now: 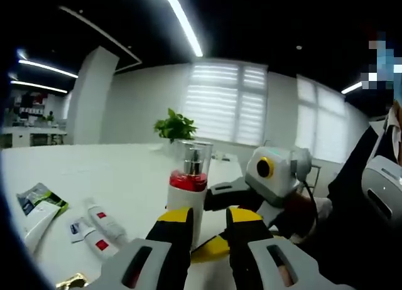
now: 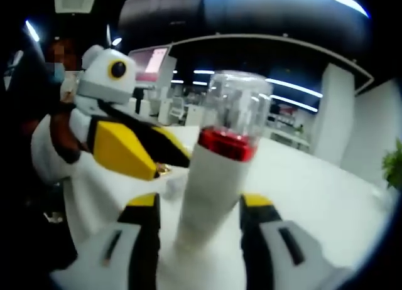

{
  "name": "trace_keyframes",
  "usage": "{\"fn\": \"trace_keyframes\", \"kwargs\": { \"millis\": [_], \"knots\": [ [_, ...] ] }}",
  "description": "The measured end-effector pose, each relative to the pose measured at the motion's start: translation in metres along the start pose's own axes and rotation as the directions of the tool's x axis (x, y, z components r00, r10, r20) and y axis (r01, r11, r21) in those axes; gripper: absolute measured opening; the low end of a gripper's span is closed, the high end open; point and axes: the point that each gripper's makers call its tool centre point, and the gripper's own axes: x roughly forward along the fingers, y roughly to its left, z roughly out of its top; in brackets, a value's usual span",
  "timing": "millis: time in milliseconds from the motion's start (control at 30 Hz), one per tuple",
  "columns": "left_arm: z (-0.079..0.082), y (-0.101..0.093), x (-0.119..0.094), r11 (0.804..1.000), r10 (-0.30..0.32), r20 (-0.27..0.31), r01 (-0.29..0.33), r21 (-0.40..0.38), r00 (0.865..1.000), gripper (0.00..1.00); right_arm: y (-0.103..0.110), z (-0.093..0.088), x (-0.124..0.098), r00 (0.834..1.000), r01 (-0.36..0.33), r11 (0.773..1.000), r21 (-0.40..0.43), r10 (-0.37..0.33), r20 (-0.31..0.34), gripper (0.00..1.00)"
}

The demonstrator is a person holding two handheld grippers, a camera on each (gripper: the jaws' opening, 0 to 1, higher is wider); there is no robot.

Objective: Arrange the skincare products in the storage area until every visible bottle or jar stands upright without overlapping.

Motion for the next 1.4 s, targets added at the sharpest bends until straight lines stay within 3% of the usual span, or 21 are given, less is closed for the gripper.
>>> {"fn": "trace_keyframes", "kwargs": {
  "millis": [167, 333, 467, 667, 933, 1133, 1400],
  "knots": [
    [0.005, 0.007, -0.007, 0.995, 0.070, 0.001, -0.069, 0.065, 0.998, 0.21, -0.006, 0.004, 0.001, 0.999, 0.009, 1.000, 0.022, -0.010, 0.042, 0.44],
    [0.010, 0.014, -0.017, 0.992, 0.104, 0.022, -0.105, 0.064, 0.994, 0.24, -0.006, 0.004, 0.003, 0.998, 0.001, 0.999, 0.042, -0.004, 0.059, 0.43],
    [0.010, 0.025, -0.028, 0.979, 0.179, 0.018, -0.180, 0.100, 0.984, 0.33, -0.005, 0.007, 0.003, 0.996, -0.019, 0.998, 0.061, 0.014, 0.086, 0.43],
    [0.015, 0.039, -0.047, 0.963, 0.261, 0.069, -0.265, 0.057, 0.963, 0.40, -0.010, 0.012, 0.001, 0.990, -0.040, 0.994, 0.098, 0.026, 0.136, 0.38],
    [0.010, 0.044, -0.067, 0.950, 0.302, 0.060, -0.305, 0.060, 0.951, 0.47, -0.010, 0.014, -0.001, 0.981, -0.080, 0.980, 0.184, 0.045, 0.187, 0.36],
    [0.010, 0.048, -0.078, 0.941, 0.333, 0.054, -0.336, 0.051, 0.941, 0.61, -0.007, 0.015, 0.000, 0.974, -0.121, 0.969, 0.217, 0.074, 0.215, 0.34],
    [-0.011, 0.056, -0.088, 0.920, 0.389, -0.021, -0.387, 0.058, 0.921, 0.79, -0.009, 0.015, 0.002, 0.971, -0.141, 0.970, 0.200, 0.096, 0.220, 0.34]
  ]
}}
